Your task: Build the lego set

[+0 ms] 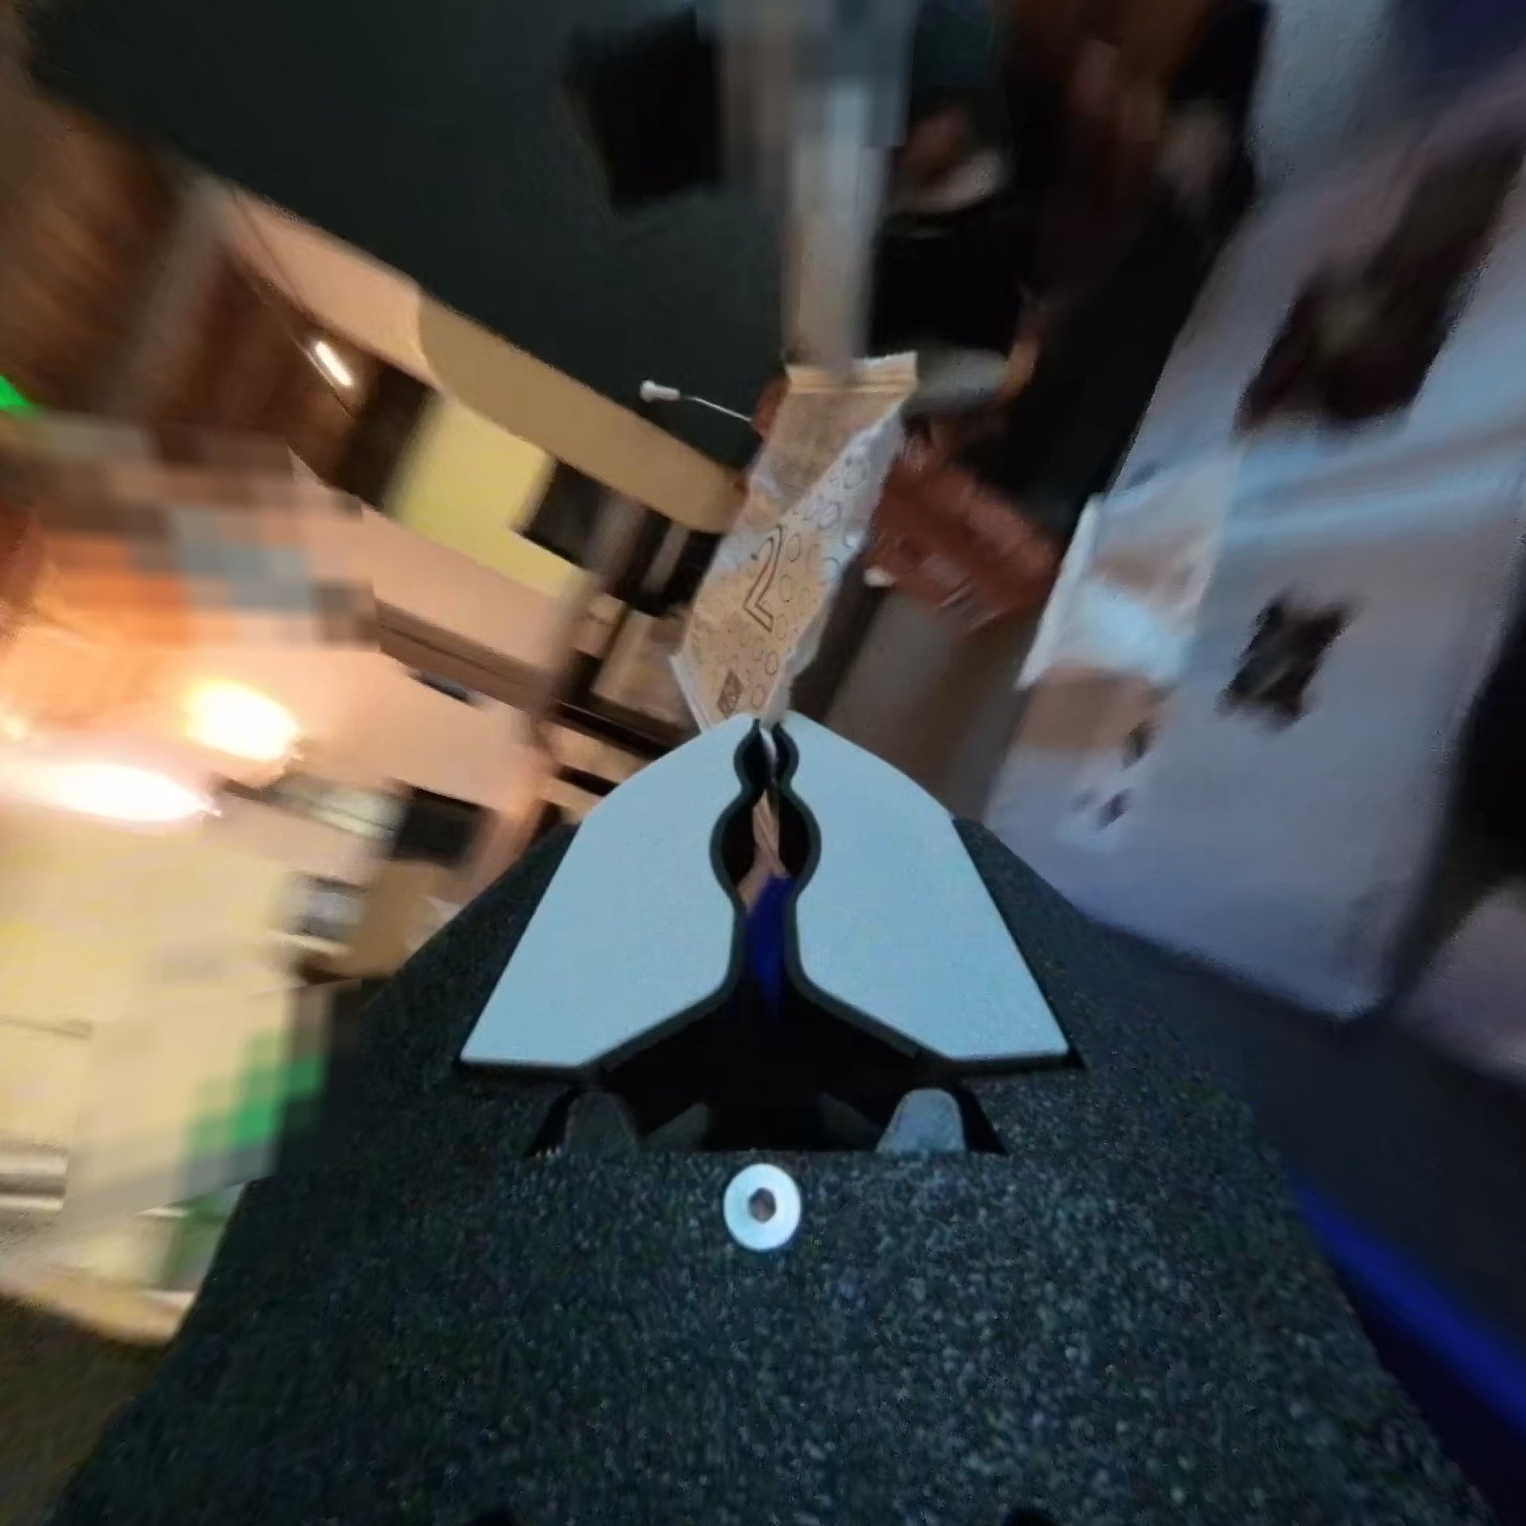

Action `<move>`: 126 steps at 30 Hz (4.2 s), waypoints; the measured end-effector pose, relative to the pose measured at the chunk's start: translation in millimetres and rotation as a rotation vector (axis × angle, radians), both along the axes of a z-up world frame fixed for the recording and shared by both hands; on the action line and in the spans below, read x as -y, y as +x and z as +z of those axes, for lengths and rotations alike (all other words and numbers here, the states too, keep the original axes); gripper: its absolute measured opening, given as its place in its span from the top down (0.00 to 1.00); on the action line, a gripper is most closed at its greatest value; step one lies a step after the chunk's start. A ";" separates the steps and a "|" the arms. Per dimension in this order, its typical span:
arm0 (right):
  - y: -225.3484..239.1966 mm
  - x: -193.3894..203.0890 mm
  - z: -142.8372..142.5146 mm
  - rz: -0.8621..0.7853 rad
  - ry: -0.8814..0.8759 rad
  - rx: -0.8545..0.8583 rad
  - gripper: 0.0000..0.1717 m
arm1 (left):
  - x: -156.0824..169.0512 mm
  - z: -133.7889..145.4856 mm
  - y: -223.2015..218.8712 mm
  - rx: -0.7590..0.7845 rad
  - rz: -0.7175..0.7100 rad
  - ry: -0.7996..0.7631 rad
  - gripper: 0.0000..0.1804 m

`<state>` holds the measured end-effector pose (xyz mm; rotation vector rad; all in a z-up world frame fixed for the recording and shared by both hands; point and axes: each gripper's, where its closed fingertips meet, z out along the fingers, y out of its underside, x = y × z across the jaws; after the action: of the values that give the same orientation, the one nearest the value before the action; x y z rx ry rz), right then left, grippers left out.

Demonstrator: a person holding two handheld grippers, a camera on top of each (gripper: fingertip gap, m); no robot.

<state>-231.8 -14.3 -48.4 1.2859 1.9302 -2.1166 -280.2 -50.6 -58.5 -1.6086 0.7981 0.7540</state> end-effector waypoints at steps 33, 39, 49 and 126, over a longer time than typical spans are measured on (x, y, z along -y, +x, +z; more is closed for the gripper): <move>127.6 -21.5 8.2 -0.159 0.925 -0.787 1.00 | -16.0 8.5 139.4 0.227 -0.241 -0.275 0.95; 125.7 -19.3 -2.4 -0.142 0.981 -0.775 1.00 | -16.1 -4.0 144.2 0.180 -0.232 -0.350 1.00; 121.5 -10.7 -13.0 -0.101 1.093 -0.725 1.00 | -18.9 -4.7 141.1 0.247 -0.204 -0.350 1.00; -257.7 -73.8 -101.2 -0.214 1.270 -0.376 1.00 | 138.6 -70.4 50.4 0.679 0.374 0.102 0.82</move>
<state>-489.5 59.6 -149.6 1.1620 3.6780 -1.0426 -229.9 -189.2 -128.9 -1.7823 -0.0307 0.4373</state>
